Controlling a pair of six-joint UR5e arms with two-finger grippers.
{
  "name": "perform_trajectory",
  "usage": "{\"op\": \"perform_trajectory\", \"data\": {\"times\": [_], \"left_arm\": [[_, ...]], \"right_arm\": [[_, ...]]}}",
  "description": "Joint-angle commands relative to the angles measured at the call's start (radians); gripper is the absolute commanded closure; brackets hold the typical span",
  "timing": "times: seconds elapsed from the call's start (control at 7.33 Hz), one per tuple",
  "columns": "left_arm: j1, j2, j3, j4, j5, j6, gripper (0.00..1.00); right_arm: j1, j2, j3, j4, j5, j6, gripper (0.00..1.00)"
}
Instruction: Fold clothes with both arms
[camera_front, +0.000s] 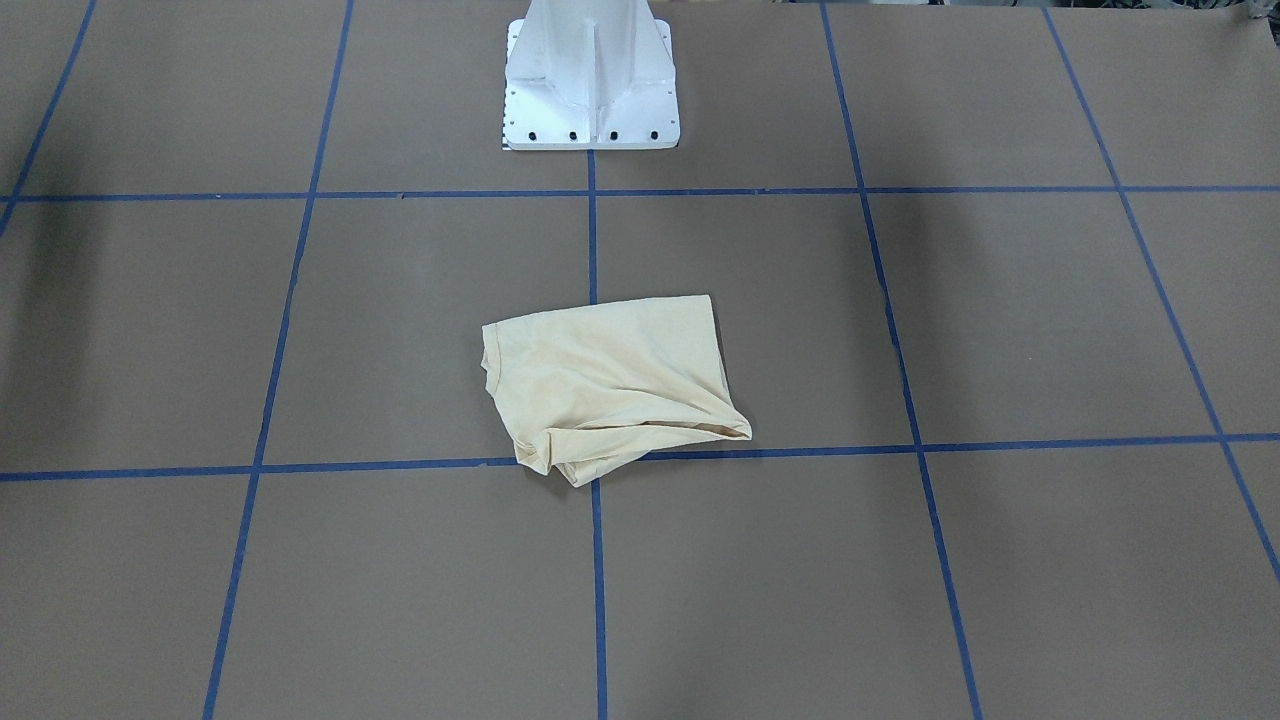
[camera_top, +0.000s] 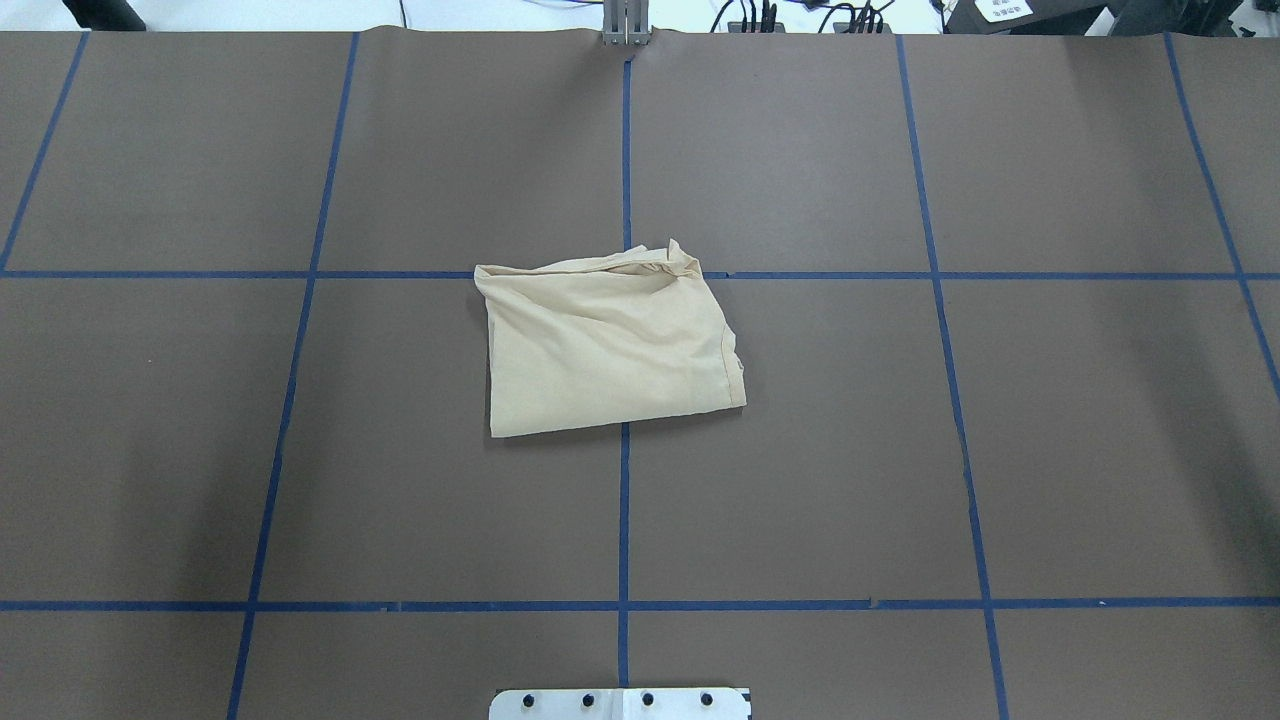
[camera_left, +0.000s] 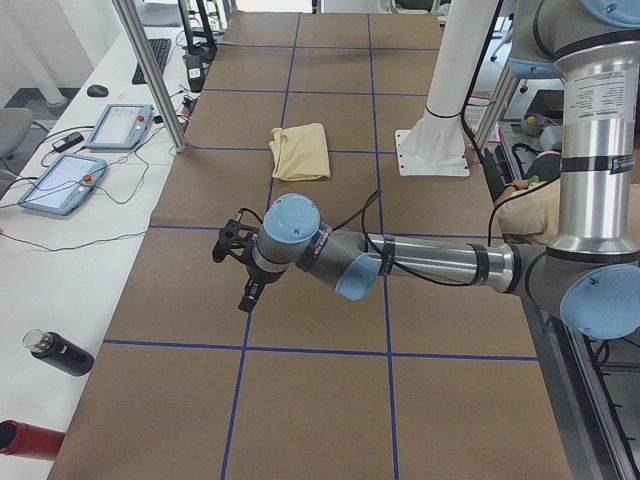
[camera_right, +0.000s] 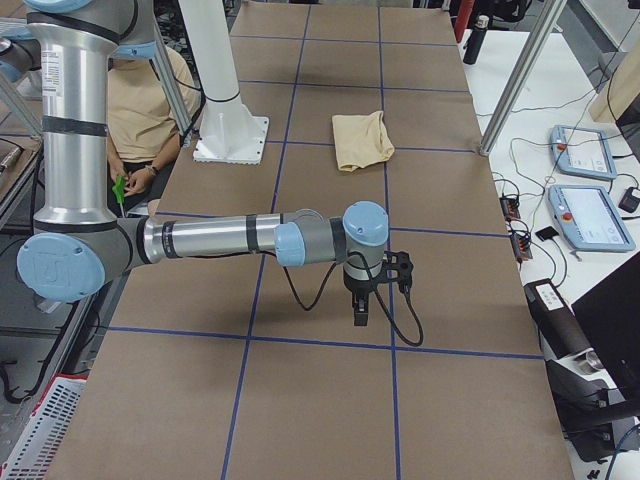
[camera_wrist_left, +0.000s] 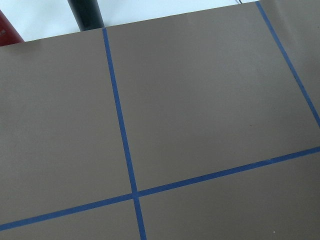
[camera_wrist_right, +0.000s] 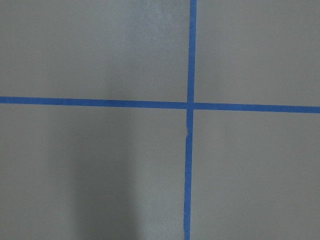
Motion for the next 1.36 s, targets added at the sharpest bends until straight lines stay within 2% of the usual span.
{"op": "perform_trajectory", "data": {"times": [0.0, 1.23], "left_arm": [[-0.002, 0.001, -0.003, 0.002, 0.002, 0.0, 0.0], [0.0, 0.027, -0.036, 0.0, 0.002, -0.002, 0.0]], "right_arm": [[0.0, 0.0, -0.011, -0.001, 0.013, 0.002, 0.0], [0.0, 0.003, -0.002, 0.002, 0.023, 0.003, 0.0]]}}
